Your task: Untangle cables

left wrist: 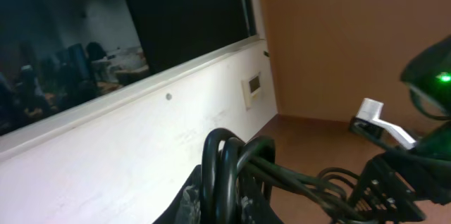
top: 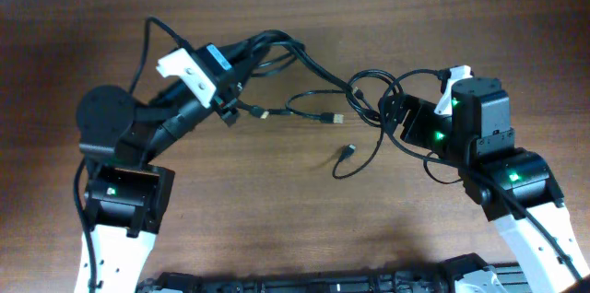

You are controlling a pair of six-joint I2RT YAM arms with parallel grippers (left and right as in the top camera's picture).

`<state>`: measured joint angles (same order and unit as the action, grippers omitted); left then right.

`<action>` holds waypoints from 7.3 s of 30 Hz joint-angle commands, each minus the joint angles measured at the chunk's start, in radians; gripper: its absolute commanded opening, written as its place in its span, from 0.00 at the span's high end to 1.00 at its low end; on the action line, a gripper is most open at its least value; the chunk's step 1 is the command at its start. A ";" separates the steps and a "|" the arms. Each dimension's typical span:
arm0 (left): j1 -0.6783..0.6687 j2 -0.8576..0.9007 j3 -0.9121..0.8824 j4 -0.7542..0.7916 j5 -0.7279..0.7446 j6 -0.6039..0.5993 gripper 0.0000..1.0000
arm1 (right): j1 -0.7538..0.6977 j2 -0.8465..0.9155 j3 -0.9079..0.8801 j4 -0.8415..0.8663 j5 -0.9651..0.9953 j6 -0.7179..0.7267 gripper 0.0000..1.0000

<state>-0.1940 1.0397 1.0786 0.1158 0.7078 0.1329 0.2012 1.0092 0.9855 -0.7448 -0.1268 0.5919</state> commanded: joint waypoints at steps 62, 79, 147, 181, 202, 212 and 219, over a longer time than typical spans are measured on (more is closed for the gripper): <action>-0.076 0.050 0.040 -0.132 0.466 -0.049 1.00 | -0.011 -0.136 -0.024 0.530 -0.850 -0.892 0.00; -0.219 0.137 0.040 -0.041 0.402 -0.050 1.00 | -0.011 -0.136 -0.024 0.523 -0.903 -0.890 0.92; -0.261 0.346 0.040 -0.013 0.013 -0.959 0.01 | -0.011 -0.137 -0.024 0.516 -0.102 -0.454 0.96; -0.390 0.346 0.040 0.039 -0.419 -1.089 0.91 | -0.011 -0.137 -0.024 0.556 -0.518 -0.425 0.96; -0.207 0.346 0.040 -0.080 -0.410 -0.912 1.00 | -0.011 -0.137 -0.024 0.402 -0.361 -0.438 0.53; -0.275 0.346 0.040 -0.075 -0.206 -0.598 1.00 | -0.011 -0.135 -0.024 0.443 -0.465 -0.666 0.17; -0.367 0.346 0.040 -0.006 -0.198 -0.501 1.00 | -0.011 -0.123 -0.024 0.436 -0.541 -0.666 0.43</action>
<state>-0.5220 1.3903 1.1084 0.0586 0.4793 -0.4313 0.1894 0.8799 0.9516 -0.3080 -0.6052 -0.0566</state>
